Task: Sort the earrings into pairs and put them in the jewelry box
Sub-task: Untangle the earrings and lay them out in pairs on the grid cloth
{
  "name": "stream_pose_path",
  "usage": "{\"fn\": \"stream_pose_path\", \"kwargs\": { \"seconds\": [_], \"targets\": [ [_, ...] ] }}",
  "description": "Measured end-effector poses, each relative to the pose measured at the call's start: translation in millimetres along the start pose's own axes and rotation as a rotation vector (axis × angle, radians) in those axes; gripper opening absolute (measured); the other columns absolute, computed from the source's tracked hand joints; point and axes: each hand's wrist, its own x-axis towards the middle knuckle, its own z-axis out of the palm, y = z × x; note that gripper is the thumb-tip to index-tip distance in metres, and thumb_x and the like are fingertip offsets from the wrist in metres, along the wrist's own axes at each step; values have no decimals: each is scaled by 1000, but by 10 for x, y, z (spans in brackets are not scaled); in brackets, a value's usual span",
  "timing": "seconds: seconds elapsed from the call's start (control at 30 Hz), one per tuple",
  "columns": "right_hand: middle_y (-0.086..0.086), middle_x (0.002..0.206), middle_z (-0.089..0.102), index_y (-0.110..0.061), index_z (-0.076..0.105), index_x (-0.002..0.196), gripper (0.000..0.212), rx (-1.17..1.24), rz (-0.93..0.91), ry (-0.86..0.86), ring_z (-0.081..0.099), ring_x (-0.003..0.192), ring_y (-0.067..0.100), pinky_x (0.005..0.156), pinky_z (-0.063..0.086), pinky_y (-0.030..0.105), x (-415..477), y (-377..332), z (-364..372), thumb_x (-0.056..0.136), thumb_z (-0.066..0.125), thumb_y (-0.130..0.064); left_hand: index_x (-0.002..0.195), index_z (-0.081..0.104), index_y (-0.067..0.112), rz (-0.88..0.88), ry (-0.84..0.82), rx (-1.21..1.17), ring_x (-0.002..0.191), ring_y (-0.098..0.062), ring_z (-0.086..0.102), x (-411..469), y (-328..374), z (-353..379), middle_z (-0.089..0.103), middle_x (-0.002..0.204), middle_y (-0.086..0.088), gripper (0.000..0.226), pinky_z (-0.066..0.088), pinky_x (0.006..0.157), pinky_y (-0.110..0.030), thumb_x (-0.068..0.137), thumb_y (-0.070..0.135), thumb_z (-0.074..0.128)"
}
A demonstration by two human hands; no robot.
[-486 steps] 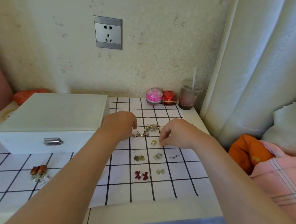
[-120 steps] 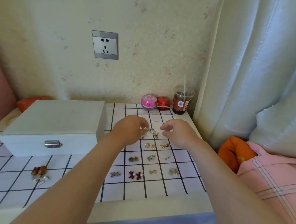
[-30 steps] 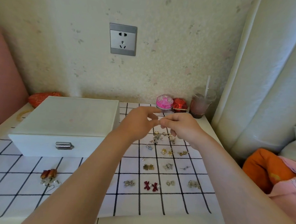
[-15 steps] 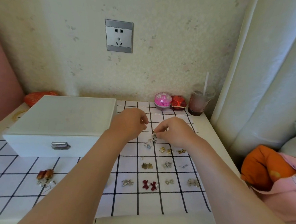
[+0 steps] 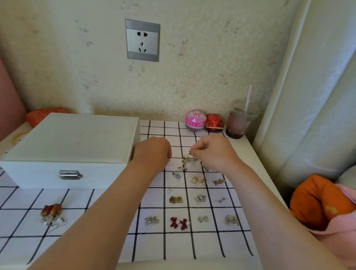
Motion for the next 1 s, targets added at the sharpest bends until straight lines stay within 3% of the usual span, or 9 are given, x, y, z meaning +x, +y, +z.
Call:
{"fn": "stream_pose_path", "kwargs": {
  "seconds": [0.1, 0.2, 0.33, 0.4, 0.57, 0.77, 0.87, 0.93, 1.0],
  "targets": [
    [-12, 75, 74, -27, 76, 74, 11, 66, 16, -11, 69, 71, 5, 65, 57, 26, -25, -8, -5, 79, 74, -18, 95, 70, 31, -8, -24, -53, 97, -16, 64, 9, 1, 14, 69, 103, 6, 13, 56, 81, -32, 91, 21, 63],
    [-10, 80, 72, -29, 74, 81, 15, 99, -19, -35, 66, 74, 1, 66, 46, 17, -39, -34, -9, 80, 78, -15, 108, 66, 33, -10, -6, -88, 100, -15, 62, 9, 23, -13, 66, 109, 8, 20, 51, 77, -29, 93, 22, 61],
    [-5, 87, 74, -25, 72, 93, 19, 243, -15, -76, 66, 70, -2, 61, 47, 12, -70, -118, -19, 80, 82, -13, 110, 66, 33, 64, -30, -269, 88, -8, 62, 25, 24, -175, 67, 96, 16, 37, 54, 80, -31, 91, 3, 55],
    [-4, 88, 75, -21, 72, 98, 22, 337, -4, -78, 65, 64, -6, 54, 46, 10, -89, -168, -27, 80, 82, -12, 109, 67, 34, 109, -73, -355, 82, -1, 61, -1, 6, -292, 67, 91, 19, 41, 53, 76, -24, 89, -1, 56],
    [1, 91, 77, -18, 71, 98, 23, 530, -3, -68, 65, 62, -1, 53, 46, 17, -139, -294, -27, 80, 82, -8, 100, 74, 34, 193, -34, -523, 70, 10, 61, -107, -44, -501, 70, 78, 20, 21, 42, 67, -9, 84, 22, 76],
    [1, 79, 71, -15, 73, 93, 13, 561, -57, -45, 52, 44, 0, 49, 44, 19, -165, -407, 41, 83, 80, -10, 84, 74, 25, 177, 58, -609, 60, 8, 57, -147, -164, -577, 71, 74, 13, 9, 41, 61, -9, 78, 23, 82],
    [-6, 94, 73, -22, 75, 103, 16, 389, -109, -28, 61, 62, -4, 64, 50, 23, -107, -377, 150, 89, 74, -14, 88, 71, 30, 159, 127, -564, 60, 8, 54, -147, -231, -586, 69, 78, 14, 10, 41, 63, -19, 82, 24, 77],
    [-15, 106, 70, -32, 73, 112, 22, 46, -167, -7, 64, 92, -1, 82, 51, 28, -70, -336, 247, 94, 66, -21, 93, 70, 36, 143, 147, -524, 61, 7, 53, -149, -258, -594, 68, 81, 17, 12, 42, 64, -21, 86, 27, 74],
    [-14, 118, 67, -37, 68, 121, 27, -294, -199, -36, 61, 107, 9, 86, 49, 31, -73, -329, 344, 98, 60, -26, 95, 71, 37, 153, 131, -512, 60, 8, 53, -166, -276, -603, 67, 85, 17, 13, 41, 64, -20, 88, 26, 71]
  ]
}}
